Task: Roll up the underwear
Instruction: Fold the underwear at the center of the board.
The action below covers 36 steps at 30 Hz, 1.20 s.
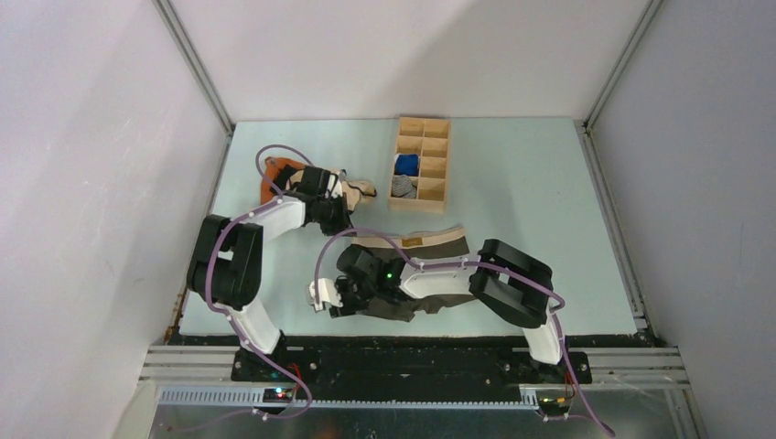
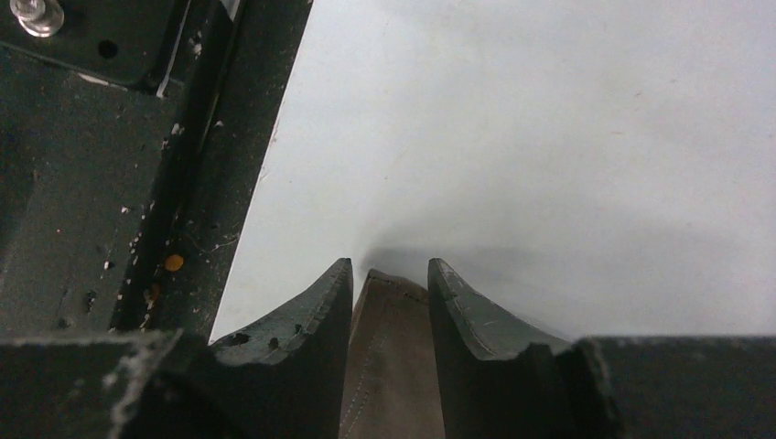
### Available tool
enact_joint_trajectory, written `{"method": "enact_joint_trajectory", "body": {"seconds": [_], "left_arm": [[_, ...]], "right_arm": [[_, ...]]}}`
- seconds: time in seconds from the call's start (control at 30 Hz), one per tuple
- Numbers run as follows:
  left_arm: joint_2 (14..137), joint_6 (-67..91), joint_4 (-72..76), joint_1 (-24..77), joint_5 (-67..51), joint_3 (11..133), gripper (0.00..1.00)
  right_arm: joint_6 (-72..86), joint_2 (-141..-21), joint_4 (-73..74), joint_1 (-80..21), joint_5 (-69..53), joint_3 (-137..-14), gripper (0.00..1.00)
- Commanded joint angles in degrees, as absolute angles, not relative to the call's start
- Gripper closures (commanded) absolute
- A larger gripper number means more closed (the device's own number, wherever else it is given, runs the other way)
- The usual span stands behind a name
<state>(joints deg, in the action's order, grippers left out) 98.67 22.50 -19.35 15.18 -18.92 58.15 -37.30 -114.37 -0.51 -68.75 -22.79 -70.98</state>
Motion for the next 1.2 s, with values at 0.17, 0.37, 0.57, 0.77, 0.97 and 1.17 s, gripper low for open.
{"method": "enact_joint_trajectory", "body": {"seconds": [0.17, 0.37, 0.57, 0.77, 0.97, 1.17], "left_arm": [[96.46, 22.85, -18.52, 14.58, -19.72, 58.96, 1.0], [96.95, 22.59, -19.49, 14.27, -19.59, 59.98, 1.0], [96.24, 22.38, -21.83, 12.23, -19.93, 62.05, 1.0], [93.96, 22.42, -24.21, 10.62, -20.86, 64.35, 1.0], [90.0, 24.13, -25.28, 10.61, -22.16, 67.65, 1.0], [91.62, 28.98, -24.19, 11.09, -25.14, 71.51, 1.0]], "right_arm": [[-39.09, -116.24, 3.86, -68.99, -24.29, -74.01, 0.61], [-38.46, -118.8, 5.87, -68.66, -24.86, -76.35, 0.75], [-34.52, -120.16, 4.15, -68.99, -27.13, -79.74, 1.0], [-28.43, -115.04, -1.4, -66.77, -28.44, -79.9, 1.0], [-22.02, -108.69, -3.73, -64.56, -29.2, -79.45, 1.0], [-17.24, -101.33, -3.02, -62.27, -28.69, -74.6, 1.0]]}}
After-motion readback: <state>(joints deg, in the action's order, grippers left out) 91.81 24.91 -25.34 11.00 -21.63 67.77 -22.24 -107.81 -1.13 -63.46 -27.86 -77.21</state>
